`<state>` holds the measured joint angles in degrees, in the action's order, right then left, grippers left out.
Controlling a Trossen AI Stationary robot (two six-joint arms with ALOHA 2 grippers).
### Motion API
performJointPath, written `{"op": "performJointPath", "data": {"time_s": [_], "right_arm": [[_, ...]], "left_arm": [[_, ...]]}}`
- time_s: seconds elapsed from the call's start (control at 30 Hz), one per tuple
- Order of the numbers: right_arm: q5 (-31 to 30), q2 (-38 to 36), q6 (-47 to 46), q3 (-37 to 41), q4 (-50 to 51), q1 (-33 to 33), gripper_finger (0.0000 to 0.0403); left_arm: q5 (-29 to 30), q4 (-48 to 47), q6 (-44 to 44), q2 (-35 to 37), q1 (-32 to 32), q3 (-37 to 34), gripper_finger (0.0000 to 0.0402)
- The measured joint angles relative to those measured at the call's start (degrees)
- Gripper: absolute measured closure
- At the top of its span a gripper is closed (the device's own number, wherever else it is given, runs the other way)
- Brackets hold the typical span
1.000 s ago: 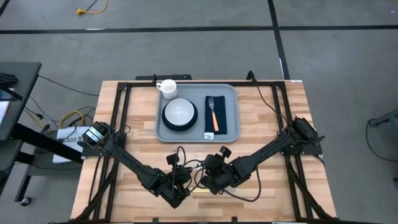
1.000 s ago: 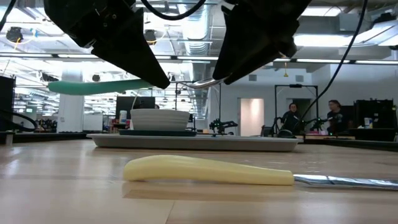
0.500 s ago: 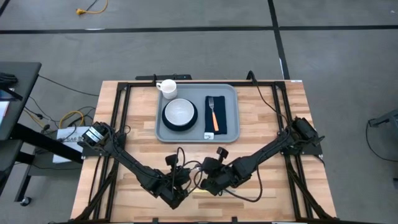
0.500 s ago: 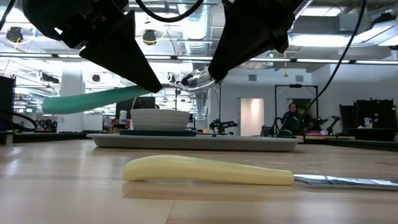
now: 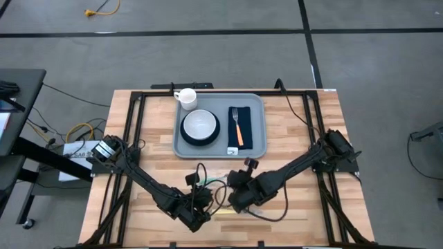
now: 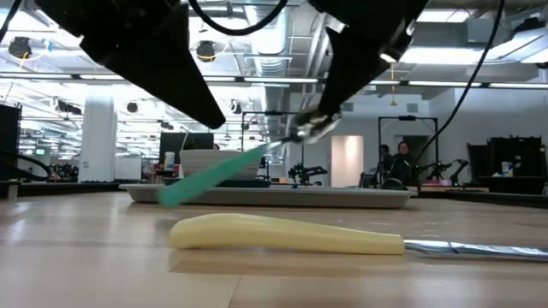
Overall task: Set up tray
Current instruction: Put the blue spoon on the blue napkin to the left of the orange fork
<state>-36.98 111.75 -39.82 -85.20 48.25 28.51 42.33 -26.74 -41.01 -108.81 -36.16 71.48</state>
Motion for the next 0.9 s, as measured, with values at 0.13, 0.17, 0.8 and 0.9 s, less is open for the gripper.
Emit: {"op": "performJointPath", "data": {"time_s": [0.13,0.17,0.8,0.9], "right_arm": [[-0.32,-0.01,-2.55,-2.94,9.91,-0.53,0.0402],[-0.32,-0.01,-2.58,-3.97,12.11,-0.52,0.0402],[24.30,-0.09,44.03,-23.10,36.47,-21.28,0.0402],[32.19,-0.09,52.46,-24.52,36.66,-26.46,0.0402]], "left_arm": [[-0.56,-0.41,-0.02,0.00,0.13,0.00,0.0346],[-0.68,-0.55,-0.04,0.00,0.15,0.00,0.0345],[-4.29,0.73,-0.81,0.09,-1.07,-0.02,0.0345],[-4.11,0.51,0.07,0.18,-1.25,-0.02,0.0345]]}}
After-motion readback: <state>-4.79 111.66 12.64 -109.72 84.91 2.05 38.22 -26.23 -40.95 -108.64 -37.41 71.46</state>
